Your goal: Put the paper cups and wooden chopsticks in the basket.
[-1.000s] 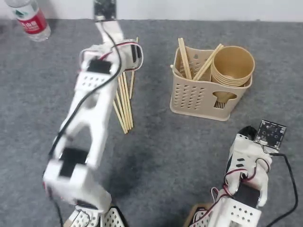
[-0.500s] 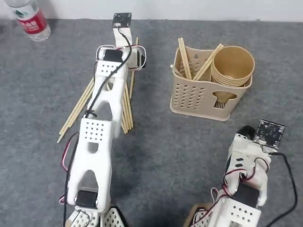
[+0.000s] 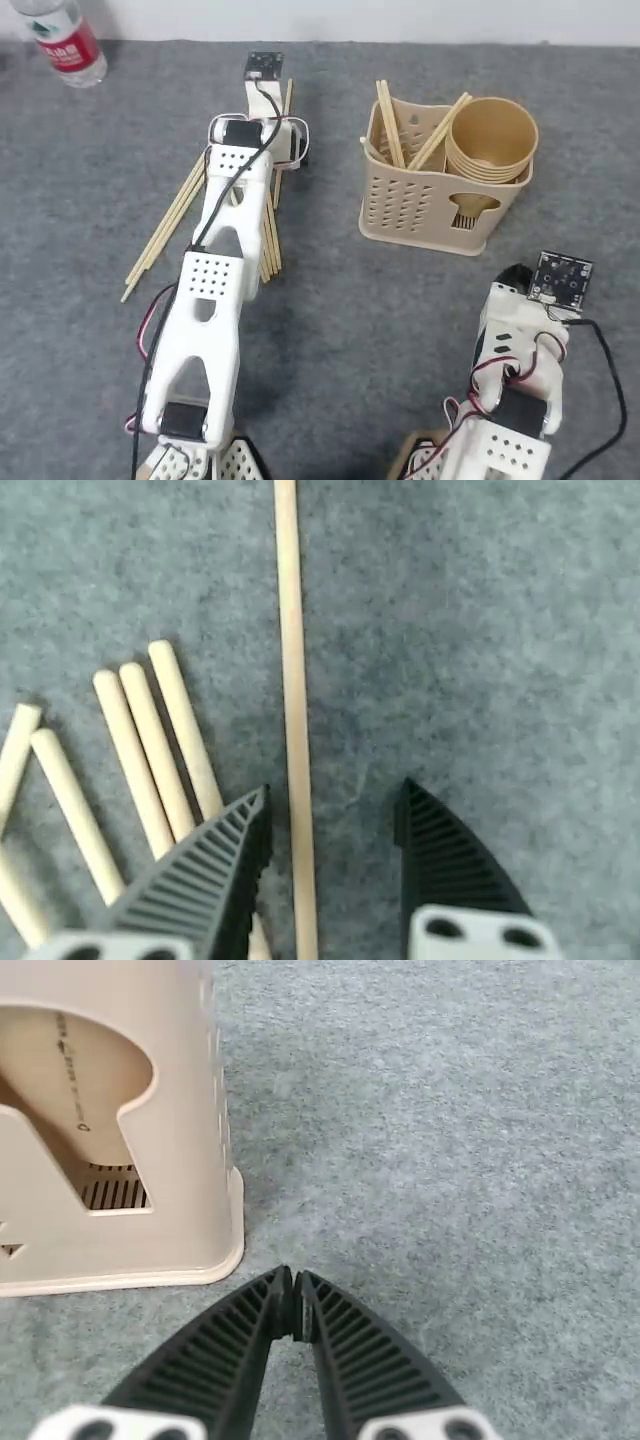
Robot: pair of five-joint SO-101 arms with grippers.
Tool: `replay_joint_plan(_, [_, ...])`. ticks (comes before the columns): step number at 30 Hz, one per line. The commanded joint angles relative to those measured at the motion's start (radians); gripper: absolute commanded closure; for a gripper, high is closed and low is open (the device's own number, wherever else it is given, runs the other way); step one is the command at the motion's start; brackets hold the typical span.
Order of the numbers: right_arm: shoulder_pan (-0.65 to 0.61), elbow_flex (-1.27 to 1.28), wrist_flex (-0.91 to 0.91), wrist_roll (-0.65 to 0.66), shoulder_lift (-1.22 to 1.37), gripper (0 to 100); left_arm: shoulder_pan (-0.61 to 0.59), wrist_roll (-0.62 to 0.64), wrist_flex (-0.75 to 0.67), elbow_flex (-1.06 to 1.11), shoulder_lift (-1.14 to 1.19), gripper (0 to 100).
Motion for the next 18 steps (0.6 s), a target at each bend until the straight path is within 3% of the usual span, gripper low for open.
replay_joint_plan(1, [-0.002,-0.005,-0.015,0.017,-0.010,99.1,0.012,-0.009,0.020,0.035,-0.069,81])
replay_joint_plan(10, [-0.002,-0.005,-0.015,0.018,-0.010,99.1,0.028,-0.129,0.071,0.036,-0.071,99])
replay_joint_plan(18, [-0.002,-0.005,-0.015,0.018,-0.010,99.1,0.029,-0.150,0.095,0.036,-0.072,99])
